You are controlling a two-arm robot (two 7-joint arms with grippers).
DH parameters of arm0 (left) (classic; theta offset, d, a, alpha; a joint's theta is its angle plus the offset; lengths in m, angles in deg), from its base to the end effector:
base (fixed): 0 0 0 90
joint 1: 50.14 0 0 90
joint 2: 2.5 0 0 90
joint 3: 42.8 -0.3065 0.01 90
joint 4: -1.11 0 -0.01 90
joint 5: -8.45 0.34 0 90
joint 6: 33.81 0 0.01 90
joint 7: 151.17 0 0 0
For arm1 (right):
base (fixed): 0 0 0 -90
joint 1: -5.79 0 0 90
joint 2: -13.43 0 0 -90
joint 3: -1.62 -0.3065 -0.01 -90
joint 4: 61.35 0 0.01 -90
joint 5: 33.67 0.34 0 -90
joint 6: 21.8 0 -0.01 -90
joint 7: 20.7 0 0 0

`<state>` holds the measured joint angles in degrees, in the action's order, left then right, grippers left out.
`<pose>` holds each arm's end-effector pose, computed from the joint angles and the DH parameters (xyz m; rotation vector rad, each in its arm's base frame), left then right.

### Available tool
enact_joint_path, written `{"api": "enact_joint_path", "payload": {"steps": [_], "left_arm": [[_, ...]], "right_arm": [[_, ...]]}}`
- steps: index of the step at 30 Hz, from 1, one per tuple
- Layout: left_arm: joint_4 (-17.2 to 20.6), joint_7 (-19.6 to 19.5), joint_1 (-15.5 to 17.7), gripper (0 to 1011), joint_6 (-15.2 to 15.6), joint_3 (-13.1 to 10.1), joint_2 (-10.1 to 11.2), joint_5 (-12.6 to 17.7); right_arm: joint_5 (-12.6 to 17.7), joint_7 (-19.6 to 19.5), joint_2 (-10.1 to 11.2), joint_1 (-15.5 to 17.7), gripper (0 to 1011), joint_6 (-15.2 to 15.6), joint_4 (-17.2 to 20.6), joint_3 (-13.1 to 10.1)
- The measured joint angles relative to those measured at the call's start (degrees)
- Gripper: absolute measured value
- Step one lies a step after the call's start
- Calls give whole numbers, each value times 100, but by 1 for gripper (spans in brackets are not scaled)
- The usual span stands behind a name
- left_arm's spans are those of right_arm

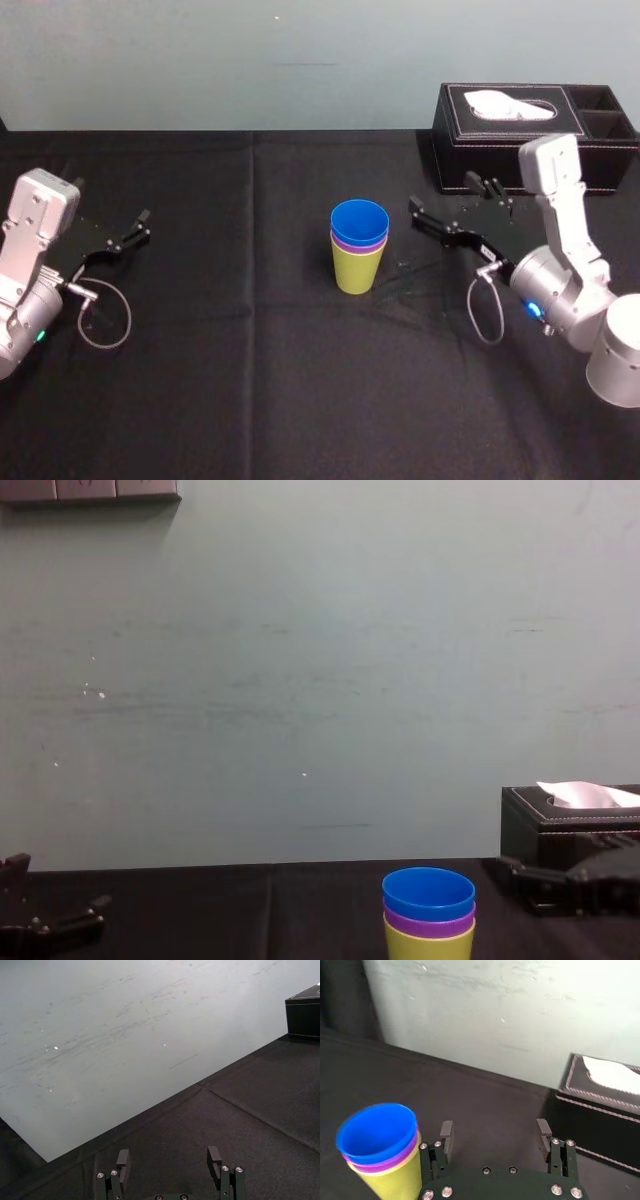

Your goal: Stack the three plastic cups sequentially using one hand.

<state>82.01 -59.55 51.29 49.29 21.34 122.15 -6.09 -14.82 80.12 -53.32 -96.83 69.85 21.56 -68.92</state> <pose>0.3903 0.0838 -0.3216 0.3047 -0.2851 1.2480 0.4101 -0.0330 -0.2951 -0.1361 -0.0496 -1.1218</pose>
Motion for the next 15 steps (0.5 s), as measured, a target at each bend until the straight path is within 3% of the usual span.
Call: {"api": "enact_joint_path", "payload": {"steps": [8,15], "left_arm": [[0,0,0,1011,0,0,0,0],[0,0,0,1011,0,0,0,0]], "right_arm": [[-385,-359,-189,75,1003,-15,-234,-22],[-472,-392,-244,111,1003,-47,-272,-61]]}}
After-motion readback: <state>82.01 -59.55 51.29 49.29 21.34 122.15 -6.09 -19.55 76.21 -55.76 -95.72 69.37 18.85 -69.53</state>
